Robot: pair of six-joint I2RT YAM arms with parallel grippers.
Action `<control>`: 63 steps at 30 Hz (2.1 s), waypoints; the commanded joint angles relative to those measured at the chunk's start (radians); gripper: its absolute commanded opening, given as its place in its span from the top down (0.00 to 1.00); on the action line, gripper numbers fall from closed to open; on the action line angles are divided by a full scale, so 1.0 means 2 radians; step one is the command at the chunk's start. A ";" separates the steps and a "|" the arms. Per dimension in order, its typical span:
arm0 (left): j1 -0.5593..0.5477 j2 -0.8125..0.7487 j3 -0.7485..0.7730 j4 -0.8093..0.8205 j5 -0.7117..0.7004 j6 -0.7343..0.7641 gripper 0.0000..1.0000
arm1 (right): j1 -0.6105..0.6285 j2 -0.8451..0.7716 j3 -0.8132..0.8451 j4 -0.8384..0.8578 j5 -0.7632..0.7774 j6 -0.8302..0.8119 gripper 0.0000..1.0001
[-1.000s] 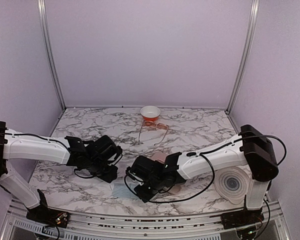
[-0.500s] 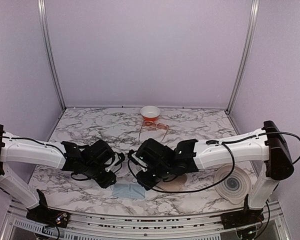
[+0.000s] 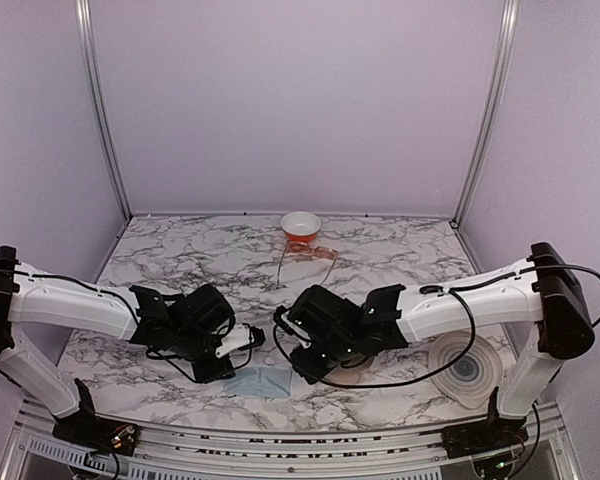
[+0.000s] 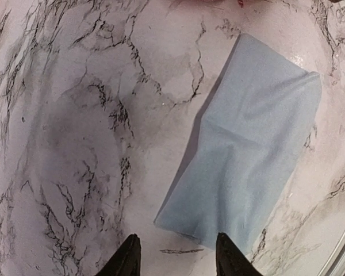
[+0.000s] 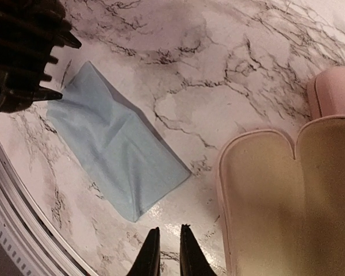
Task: Organize the sunglasses
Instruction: Fold the glasses cleaning cloth at the center of the board.
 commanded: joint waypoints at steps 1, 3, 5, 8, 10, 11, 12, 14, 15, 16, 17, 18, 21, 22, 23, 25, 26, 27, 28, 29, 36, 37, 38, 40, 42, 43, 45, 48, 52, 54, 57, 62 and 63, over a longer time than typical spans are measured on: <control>0.000 0.024 -0.003 0.006 -0.012 0.066 0.57 | -0.004 -0.023 -0.011 0.022 0.006 0.005 0.87; 0.000 0.033 -0.004 0.012 -0.013 0.077 0.58 | -0.006 -0.026 -0.017 0.026 0.004 0.003 0.87; 0.001 0.041 -0.004 0.017 -0.014 0.085 0.60 | -0.007 -0.028 -0.021 0.030 0.001 0.002 0.87; 0.007 0.046 -0.003 0.030 -0.016 0.083 0.62 | -0.008 -0.029 -0.028 0.036 -0.002 0.001 0.87; 0.012 0.047 -0.002 0.037 -0.014 0.082 0.63 | -0.009 -0.029 -0.032 0.042 -0.006 0.001 0.87; 0.013 0.049 -0.002 0.037 -0.010 0.082 0.64 | -0.008 -0.029 -0.034 0.044 -0.008 0.002 0.87; 0.015 0.049 -0.002 0.036 -0.006 0.083 0.64 | -0.008 -0.029 -0.036 0.047 -0.010 0.002 0.87; 0.016 0.052 -0.003 0.030 0.012 0.086 0.64 | -0.008 -0.030 -0.040 0.049 -0.011 0.003 0.88; 0.017 0.053 -0.003 0.025 0.019 0.089 0.64 | -0.008 -0.031 -0.041 0.050 -0.012 0.003 0.87; 0.017 0.054 -0.004 0.021 0.024 0.091 0.64 | -0.008 -0.032 -0.043 0.050 -0.012 0.003 0.88; 0.017 0.056 -0.002 0.017 0.030 0.092 0.65 | -0.008 -0.033 -0.045 0.050 -0.012 0.003 0.88; 0.018 0.056 -0.001 0.011 0.034 0.094 0.65 | -0.008 -0.035 -0.047 0.052 -0.012 0.003 0.88; 0.024 0.045 0.004 -0.001 0.047 0.103 0.65 | -0.009 -0.043 -0.054 0.056 -0.012 0.003 0.88; 0.028 0.040 0.007 -0.004 0.054 0.106 0.65 | -0.009 -0.045 -0.055 0.057 -0.012 0.004 0.88; 0.033 0.035 0.012 -0.006 0.062 0.107 0.64 | -0.009 -0.047 -0.057 0.058 -0.012 0.004 0.88; 0.042 0.031 0.019 -0.012 0.083 0.113 0.63 | -0.008 -0.053 -0.061 0.061 -0.011 0.004 0.88; 0.045 0.031 0.020 -0.013 0.091 0.118 0.63 | -0.009 -0.056 -0.062 0.062 -0.011 0.004 0.88; 0.047 0.031 0.021 -0.014 0.097 0.123 0.63 | -0.009 -0.059 -0.064 0.063 -0.011 0.004 0.88; 0.050 0.033 0.021 -0.013 0.100 0.127 0.62 | -0.009 -0.061 -0.066 0.064 -0.011 0.004 0.88; 0.053 0.035 0.022 -0.013 0.104 0.131 0.62 | -0.009 -0.064 -0.068 0.064 -0.011 0.005 0.87; 0.075 0.059 0.038 -0.013 0.129 0.149 0.63 | -0.011 -0.081 -0.086 0.070 -0.011 0.006 0.87; 0.076 0.064 0.041 -0.014 0.128 0.149 0.63 | -0.011 -0.081 -0.088 0.071 -0.011 0.006 0.87; 0.076 0.069 0.042 -0.014 0.126 0.150 0.64 | -0.011 -0.083 -0.090 0.071 -0.011 0.007 0.87; 0.076 0.076 0.040 -0.015 0.124 0.153 0.65 | -0.011 -0.085 -0.095 0.074 -0.011 0.008 0.87; 0.076 0.076 0.034 -0.016 0.130 0.152 0.65 | -0.011 -0.088 -0.100 0.077 -0.013 0.009 0.87; 0.076 0.074 0.031 -0.015 0.137 0.153 0.65 | -0.011 -0.089 -0.102 0.078 -0.013 0.010 0.87; 0.076 0.068 0.023 -0.011 0.142 0.152 0.65 | -0.013 -0.090 -0.107 0.080 -0.013 0.010 0.87; 0.076 0.074 0.022 -0.007 0.125 0.151 0.68 | -0.014 -0.090 -0.109 0.081 -0.015 0.009 0.87; 0.075 0.090 0.023 -0.007 0.130 0.159 0.73 | -0.014 -0.087 -0.105 0.079 -0.016 0.006 0.87; 0.075 0.096 0.023 -0.010 0.123 0.164 0.81 | -0.014 -0.087 -0.103 0.077 -0.015 0.007 0.87; 0.075 0.099 0.024 -0.013 0.124 0.166 0.91 | -0.014 -0.091 -0.107 0.079 -0.014 0.009 0.87; 0.074 0.094 0.026 -0.025 0.138 0.159 1.00 | -0.014 -0.092 -0.107 0.077 -0.011 0.010 0.88; 0.074 0.092 0.029 -0.032 0.141 0.153 1.00 | -0.015 -0.093 -0.106 0.077 -0.010 0.010 0.88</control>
